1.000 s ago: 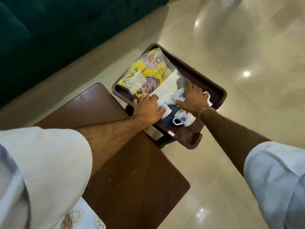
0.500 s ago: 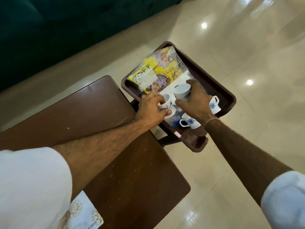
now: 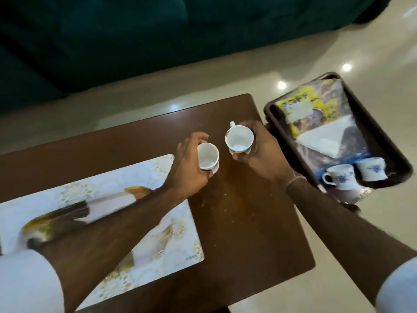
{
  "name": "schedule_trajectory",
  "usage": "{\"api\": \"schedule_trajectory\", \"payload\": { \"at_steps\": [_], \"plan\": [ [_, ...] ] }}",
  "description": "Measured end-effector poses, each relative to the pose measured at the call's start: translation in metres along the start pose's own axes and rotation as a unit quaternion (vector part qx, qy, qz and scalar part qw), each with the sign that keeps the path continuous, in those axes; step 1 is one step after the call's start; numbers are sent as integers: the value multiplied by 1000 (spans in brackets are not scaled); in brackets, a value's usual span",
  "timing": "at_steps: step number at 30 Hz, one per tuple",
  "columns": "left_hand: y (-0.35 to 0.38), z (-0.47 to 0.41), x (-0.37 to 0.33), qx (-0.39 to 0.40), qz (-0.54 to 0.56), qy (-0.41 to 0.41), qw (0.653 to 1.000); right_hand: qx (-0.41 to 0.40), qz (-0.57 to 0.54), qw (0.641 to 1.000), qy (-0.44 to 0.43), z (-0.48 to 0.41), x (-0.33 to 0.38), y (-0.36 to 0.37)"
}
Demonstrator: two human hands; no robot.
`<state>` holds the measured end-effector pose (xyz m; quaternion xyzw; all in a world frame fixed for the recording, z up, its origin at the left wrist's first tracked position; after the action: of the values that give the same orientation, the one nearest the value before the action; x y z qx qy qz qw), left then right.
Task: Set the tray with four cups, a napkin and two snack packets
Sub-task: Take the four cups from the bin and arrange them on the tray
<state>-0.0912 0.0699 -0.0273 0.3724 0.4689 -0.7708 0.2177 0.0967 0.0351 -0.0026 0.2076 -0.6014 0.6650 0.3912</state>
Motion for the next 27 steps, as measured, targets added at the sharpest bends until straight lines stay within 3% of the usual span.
{"api": "schedule_trajectory", "payload": {
  "at_steps": [6, 14, 18, 27],
  "plan": [
    [-87, 64, 91, -40, 32, -65, 997, 91, 35, 993, -61, 1, 83, 113],
    [-164, 161, 183, -127, 21, -47, 991, 228, 67, 959, -152, 30, 170, 267],
    [-177, 200, 213, -145, 8, -42, 989, 289, 70, 929, -221, 46, 205, 325],
    [-156, 240, 235, -102, -31, -4, 994, 365, 122, 872, -303, 73, 234, 392]
  ]
}}
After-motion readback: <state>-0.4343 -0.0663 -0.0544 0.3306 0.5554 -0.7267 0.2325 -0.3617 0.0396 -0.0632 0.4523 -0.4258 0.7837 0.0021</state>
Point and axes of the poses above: each hand's wrist, its own z-axis away from the middle knuckle, its own y-axis out of the palm, x = y × z, the point moved 10 cm from there along -z, towards the middle knuckle, and after that the axes turned 5 degrees about -y, right-handed, at the moved point
